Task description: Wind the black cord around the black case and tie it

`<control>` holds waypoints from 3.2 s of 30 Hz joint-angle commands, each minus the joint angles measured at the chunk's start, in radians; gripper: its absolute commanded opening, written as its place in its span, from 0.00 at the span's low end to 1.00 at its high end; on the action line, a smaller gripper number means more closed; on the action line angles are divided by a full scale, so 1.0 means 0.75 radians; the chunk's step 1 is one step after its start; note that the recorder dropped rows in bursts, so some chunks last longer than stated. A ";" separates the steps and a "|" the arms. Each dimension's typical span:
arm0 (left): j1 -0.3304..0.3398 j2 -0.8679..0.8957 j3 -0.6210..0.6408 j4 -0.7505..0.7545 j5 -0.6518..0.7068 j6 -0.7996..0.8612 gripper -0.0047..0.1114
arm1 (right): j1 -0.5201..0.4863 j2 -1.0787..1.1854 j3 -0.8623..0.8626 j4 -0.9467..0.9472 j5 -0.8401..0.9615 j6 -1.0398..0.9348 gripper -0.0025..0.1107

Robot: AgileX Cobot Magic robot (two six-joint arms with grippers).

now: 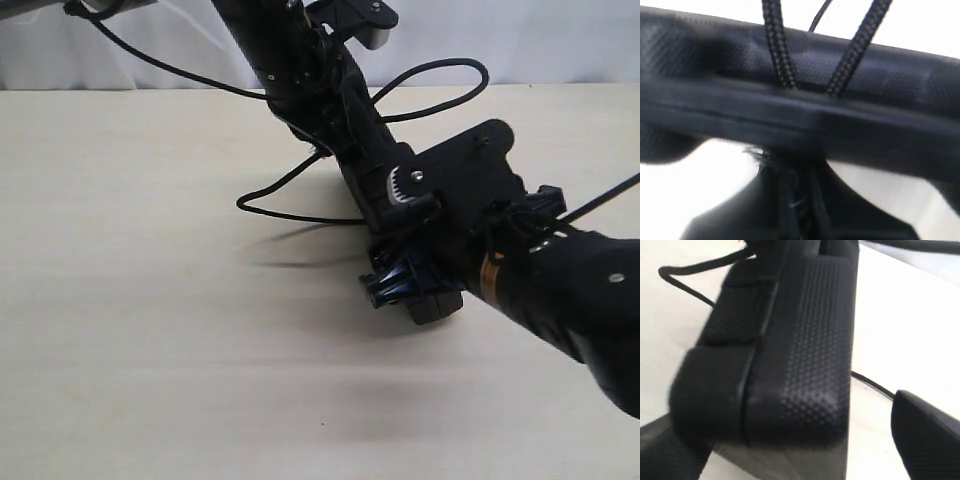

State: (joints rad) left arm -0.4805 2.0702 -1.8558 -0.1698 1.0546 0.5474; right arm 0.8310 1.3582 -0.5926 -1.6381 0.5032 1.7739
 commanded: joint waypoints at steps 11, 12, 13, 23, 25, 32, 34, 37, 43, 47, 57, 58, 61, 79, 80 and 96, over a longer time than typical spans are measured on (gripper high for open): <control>-0.008 -0.004 -0.010 -0.004 -0.048 0.003 0.04 | -0.003 -0.414 -0.001 0.459 -0.154 -0.432 0.78; -0.008 -0.004 -0.010 -0.004 -0.048 0.003 0.04 | -0.003 -0.432 -0.011 0.459 -0.129 -0.426 0.78; -0.008 -0.004 -0.010 -0.004 -0.048 0.003 0.04 | -0.003 -0.452 -0.023 0.465 -0.096 -0.422 0.78; -0.008 -0.004 -0.010 -0.004 -0.056 0.003 0.04 | -0.389 -0.204 -0.618 1.407 0.207 -1.535 0.61; -0.008 -0.004 -0.010 -0.004 -0.059 0.003 0.04 | -0.502 -0.103 -0.754 1.684 0.255 -1.824 0.61; -0.008 -0.004 -0.010 -0.004 -0.059 0.003 0.04 | -0.764 0.308 -1.063 1.965 0.311 -2.185 0.61; -0.008 -0.004 -0.010 -0.004 -0.059 0.003 0.04 | -0.764 0.379 -1.069 1.965 0.283 -2.266 0.61; -0.008 -0.004 -0.010 -0.004 -0.059 0.003 0.04 | -0.764 0.426 -1.069 1.965 0.237 -2.274 0.61; -0.008 -0.004 -0.010 -0.004 -0.059 0.003 0.04 | -0.764 0.487 -1.069 1.965 0.166 -2.274 0.25; -0.008 -0.004 -0.010 0.011 -0.050 0.003 0.12 | -0.764 0.482 -1.069 1.968 0.159 -2.270 0.06; -0.008 -0.007 -0.010 0.055 0.056 0.003 0.53 | -0.764 0.482 -1.069 2.024 0.163 -2.270 0.06; -0.008 -0.007 -0.010 0.086 0.081 0.003 0.54 | -0.764 0.482 -1.069 2.024 0.163 -2.270 0.06; -0.008 -0.007 -0.010 0.240 0.161 -0.002 0.55 | -0.764 0.482 -1.069 2.030 0.163 -2.270 0.06; -0.004 -0.065 -0.003 0.261 0.088 0.070 0.54 | -0.764 0.482 -1.069 2.065 0.184 -2.270 0.06; -0.004 -0.061 0.004 0.170 0.066 0.146 0.54 | -0.764 0.482 -1.069 2.065 0.196 -2.270 0.06; 0.239 -0.059 0.374 -1.009 -0.239 1.146 0.54 | -0.764 0.482 -1.069 2.065 0.221 -2.317 0.06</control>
State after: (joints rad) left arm -0.3166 2.0322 -1.6276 -0.7526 0.9108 1.2366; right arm 0.2628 1.7255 -1.3886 -0.0918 0.6814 0.0481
